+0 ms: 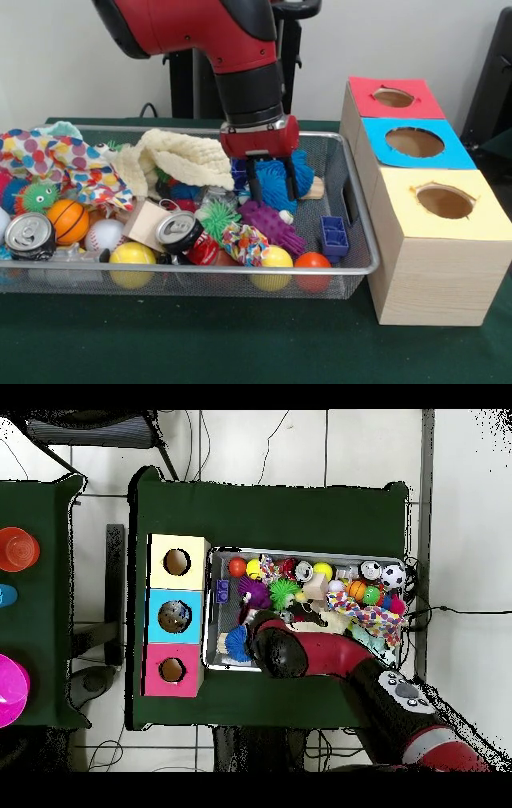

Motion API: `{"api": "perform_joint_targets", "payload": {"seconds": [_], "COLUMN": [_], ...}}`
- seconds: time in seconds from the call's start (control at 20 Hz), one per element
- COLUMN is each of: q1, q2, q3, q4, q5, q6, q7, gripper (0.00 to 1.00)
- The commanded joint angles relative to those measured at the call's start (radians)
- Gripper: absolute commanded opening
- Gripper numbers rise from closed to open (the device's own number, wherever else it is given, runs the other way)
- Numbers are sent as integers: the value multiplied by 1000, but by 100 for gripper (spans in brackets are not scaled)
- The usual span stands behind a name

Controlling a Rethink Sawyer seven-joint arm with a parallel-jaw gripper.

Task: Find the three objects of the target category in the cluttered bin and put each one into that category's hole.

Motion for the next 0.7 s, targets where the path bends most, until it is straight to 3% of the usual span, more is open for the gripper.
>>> {"api": "perform_joint_targets", "payload": {"seconds": [0.05, 0.7], "q1": [52, 80], "q2": [-28, -45], "q3": [-103, -129], "q4": [-138, -151], "q5": [-40, -42], "q6": [22, 16], "q7": [29, 19], "gripper": [100, 100]}}
